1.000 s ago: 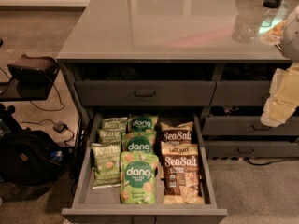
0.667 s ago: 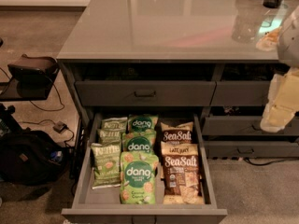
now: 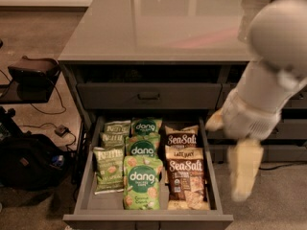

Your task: Pick green jalapeno chip bag from middle drawer and place on counter

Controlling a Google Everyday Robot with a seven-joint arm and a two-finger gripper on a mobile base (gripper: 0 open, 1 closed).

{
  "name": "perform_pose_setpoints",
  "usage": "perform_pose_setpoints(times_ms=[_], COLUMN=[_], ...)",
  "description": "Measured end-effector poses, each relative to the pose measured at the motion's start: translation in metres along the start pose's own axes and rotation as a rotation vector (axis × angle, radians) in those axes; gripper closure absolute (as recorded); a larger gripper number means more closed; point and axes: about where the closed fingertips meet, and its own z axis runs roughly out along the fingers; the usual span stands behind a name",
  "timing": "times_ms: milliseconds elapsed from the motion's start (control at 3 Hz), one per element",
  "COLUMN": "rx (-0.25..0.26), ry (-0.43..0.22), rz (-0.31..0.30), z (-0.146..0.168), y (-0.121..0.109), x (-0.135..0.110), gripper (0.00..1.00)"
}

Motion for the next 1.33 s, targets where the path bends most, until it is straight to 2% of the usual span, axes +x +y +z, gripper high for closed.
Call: perform_pose_setpoints(times_ms=[333, 667, 1000, 1333], rx=[-0.171, -0.207, -0.2, -0.177], ry=[-0.055, -0.117, -0.223, -0.35], rz=[-0.065, -0.103, -0.135, -0.152], z=[0.086, 0.142, 0.175, 0.19], y=[0.012, -0.004, -0.025, -0.047], x=[-0.02, -0.044, -0.071, -0.095], gripper=[0.0, 0.0, 0.0, 0.0])
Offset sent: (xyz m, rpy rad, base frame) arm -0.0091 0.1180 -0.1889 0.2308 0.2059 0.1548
